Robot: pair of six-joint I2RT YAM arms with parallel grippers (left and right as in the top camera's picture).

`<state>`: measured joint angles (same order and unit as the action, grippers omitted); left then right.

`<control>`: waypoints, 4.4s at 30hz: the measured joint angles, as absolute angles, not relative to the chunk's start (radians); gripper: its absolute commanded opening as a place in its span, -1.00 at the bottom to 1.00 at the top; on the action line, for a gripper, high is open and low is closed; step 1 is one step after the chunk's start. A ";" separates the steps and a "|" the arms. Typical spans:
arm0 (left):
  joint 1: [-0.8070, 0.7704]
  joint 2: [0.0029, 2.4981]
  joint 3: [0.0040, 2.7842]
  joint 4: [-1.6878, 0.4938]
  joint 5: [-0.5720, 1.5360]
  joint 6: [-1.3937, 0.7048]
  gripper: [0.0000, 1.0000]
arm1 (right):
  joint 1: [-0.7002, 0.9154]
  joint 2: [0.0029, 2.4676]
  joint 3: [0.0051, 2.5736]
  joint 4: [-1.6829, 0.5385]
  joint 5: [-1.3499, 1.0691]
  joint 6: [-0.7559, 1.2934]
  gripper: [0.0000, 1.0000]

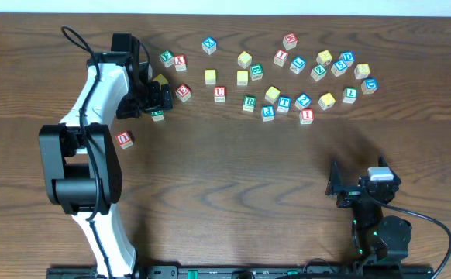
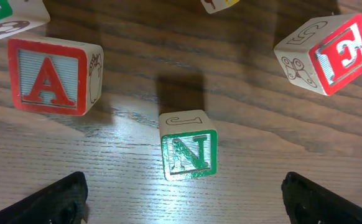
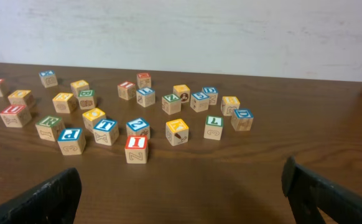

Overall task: Spell out NEURIPS
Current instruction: 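Lower the left gripper onto the green N block and close it, then lift the green N block and carry it toward the front-center table area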

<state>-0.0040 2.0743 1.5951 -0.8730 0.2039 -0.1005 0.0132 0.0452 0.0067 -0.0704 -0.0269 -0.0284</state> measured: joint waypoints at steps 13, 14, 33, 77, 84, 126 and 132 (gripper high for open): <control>-0.004 2.074 1.595 -0.855 0.204 -0.100 0.90 | 0.013 0.045 0.007 -0.070 -0.027 -0.028 0.99; -0.004 2.074 1.595 -0.855 0.204 -0.101 0.90 | 0.013 0.045 0.007 -0.070 -0.027 -0.028 0.99; -0.004 2.105 1.595 -0.837 0.180 -0.100 0.90 | 0.013 0.045 0.007 -0.070 -0.027 -0.028 0.98; -0.023 2.163 1.595 -0.822 0.178 -0.097 -0.25 | 0.013 0.045 0.007 -0.070 -0.027 -0.028 0.99; -0.023 2.163 1.595 -0.823 0.178 -0.097 -0.28 | 0.013 0.045 0.007 -0.070 -0.027 -0.028 0.98; -0.193 1.819 1.595 -0.999 0.178 -0.097 -0.60 | 0.013 0.045 0.007 -0.070 -0.027 -0.028 0.98; -0.240 1.695 1.591 -1.040 0.151 -0.109 -0.63 | 0.013 0.045 0.007 -0.070 -0.027 -0.028 0.99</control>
